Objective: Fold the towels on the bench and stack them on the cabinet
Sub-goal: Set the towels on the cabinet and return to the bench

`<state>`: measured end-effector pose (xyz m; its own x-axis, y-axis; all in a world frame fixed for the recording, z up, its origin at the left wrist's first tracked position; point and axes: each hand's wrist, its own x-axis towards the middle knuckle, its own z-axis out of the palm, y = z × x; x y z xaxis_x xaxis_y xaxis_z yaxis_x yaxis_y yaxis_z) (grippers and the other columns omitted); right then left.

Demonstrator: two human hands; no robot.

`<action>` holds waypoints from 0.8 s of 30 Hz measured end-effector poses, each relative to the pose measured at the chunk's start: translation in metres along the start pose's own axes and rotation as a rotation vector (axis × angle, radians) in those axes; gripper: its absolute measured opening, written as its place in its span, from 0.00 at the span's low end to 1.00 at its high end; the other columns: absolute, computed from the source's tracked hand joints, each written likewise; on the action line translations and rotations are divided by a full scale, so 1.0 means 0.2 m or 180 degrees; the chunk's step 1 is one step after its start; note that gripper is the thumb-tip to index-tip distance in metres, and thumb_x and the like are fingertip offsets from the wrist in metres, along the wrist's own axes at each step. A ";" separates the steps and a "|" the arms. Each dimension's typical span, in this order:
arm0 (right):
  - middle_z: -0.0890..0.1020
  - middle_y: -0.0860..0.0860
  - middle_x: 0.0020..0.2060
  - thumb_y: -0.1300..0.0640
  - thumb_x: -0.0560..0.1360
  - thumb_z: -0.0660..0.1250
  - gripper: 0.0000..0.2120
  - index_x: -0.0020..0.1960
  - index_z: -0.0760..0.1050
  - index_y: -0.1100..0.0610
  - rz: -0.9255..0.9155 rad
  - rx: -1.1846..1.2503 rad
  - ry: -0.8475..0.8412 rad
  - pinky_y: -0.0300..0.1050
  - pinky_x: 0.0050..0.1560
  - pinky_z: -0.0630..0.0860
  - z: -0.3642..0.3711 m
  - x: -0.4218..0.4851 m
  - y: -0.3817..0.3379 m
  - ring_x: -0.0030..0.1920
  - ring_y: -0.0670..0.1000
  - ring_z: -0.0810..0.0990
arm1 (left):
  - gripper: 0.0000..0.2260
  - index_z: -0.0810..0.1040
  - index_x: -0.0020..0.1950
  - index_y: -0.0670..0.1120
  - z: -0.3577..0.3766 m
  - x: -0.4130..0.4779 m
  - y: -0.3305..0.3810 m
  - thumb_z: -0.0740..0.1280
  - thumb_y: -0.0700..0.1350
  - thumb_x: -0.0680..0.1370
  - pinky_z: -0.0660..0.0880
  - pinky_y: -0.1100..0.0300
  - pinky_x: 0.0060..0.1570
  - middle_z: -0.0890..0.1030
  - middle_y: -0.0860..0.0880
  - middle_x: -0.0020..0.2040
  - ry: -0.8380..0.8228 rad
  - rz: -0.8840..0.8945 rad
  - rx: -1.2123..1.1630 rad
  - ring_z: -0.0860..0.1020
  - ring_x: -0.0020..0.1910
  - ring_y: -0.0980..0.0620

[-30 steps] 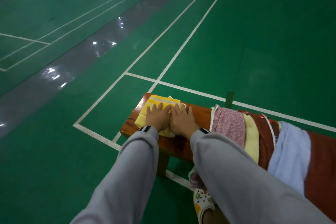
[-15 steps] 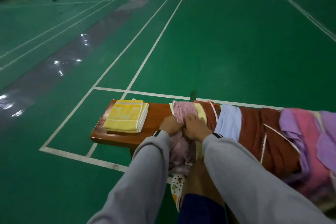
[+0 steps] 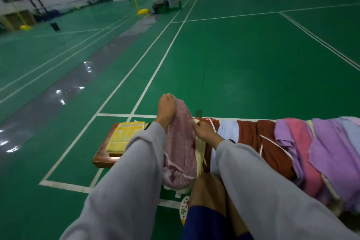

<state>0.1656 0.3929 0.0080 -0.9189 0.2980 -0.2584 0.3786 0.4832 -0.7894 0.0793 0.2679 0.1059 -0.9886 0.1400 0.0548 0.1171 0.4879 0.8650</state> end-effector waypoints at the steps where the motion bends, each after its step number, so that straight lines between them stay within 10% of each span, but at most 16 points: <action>1: 0.81 0.57 0.54 0.39 0.85 0.53 0.26 0.59 0.79 0.57 0.0036 0.0217 0.0069 0.44 0.53 0.68 -0.02 -0.03 -0.04 0.56 0.57 0.79 | 0.15 0.67 0.40 0.46 -0.02 0.00 0.07 0.51 0.45 0.86 0.68 0.54 0.45 0.70 0.49 0.40 0.0017 0.0017 -0.0208 0.69 0.43 0.49; 5: 0.81 0.50 0.64 0.16 0.67 0.55 0.49 0.67 0.79 0.54 0.0613 0.1859 -0.0052 0.55 0.69 0.73 -0.05 -0.01 -0.09 0.63 0.55 0.79 | 0.14 0.70 0.43 0.45 -0.09 -0.01 0.36 0.53 0.46 0.86 0.71 0.56 0.39 0.71 0.48 0.41 -0.0095 0.0134 -0.1343 0.70 0.39 0.51; 11: 0.83 0.59 0.62 0.24 0.71 0.64 0.39 0.63 0.82 0.57 0.0786 0.3661 -0.0848 0.65 0.71 0.70 -0.11 -0.16 -0.16 0.64 0.61 0.80 | 0.14 0.74 0.51 0.41 -0.20 0.08 0.49 0.56 0.48 0.87 0.79 0.50 0.48 0.77 0.45 0.40 -0.0453 -0.0179 -0.3211 0.78 0.38 0.48; 17: 0.83 0.53 0.34 0.53 0.76 0.74 0.06 0.48 0.79 0.55 0.0368 0.3599 0.0078 0.42 0.32 0.79 -0.34 -0.08 -0.33 0.31 0.52 0.81 | 0.11 0.76 0.54 0.40 -0.29 0.11 0.35 0.66 0.49 0.83 0.81 0.50 0.46 0.79 0.43 0.49 -0.0240 -0.0113 -0.1759 0.79 0.43 0.48; 24: 0.86 0.57 0.47 0.55 0.66 0.81 0.18 0.51 0.83 0.60 -0.0067 0.3173 0.0949 0.50 0.50 0.82 -0.91 0.03 -0.48 0.43 0.54 0.83 | 0.06 0.85 0.48 0.44 -0.44 0.29 0.30 0.73 0.47 0.77 0.78 0.58 0.42 0.83 0.50 0.39 0.0690 -0.0011 -0.0749 0.80 0.43 0.49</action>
<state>0.1441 0.4986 0.1837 -0.8084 0.5542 -0.1982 -0.0248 -0.3684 -0.9293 0.0215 0.2303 0.2051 -0.9890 -0.0603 0.1347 0.1135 0.2719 0.9556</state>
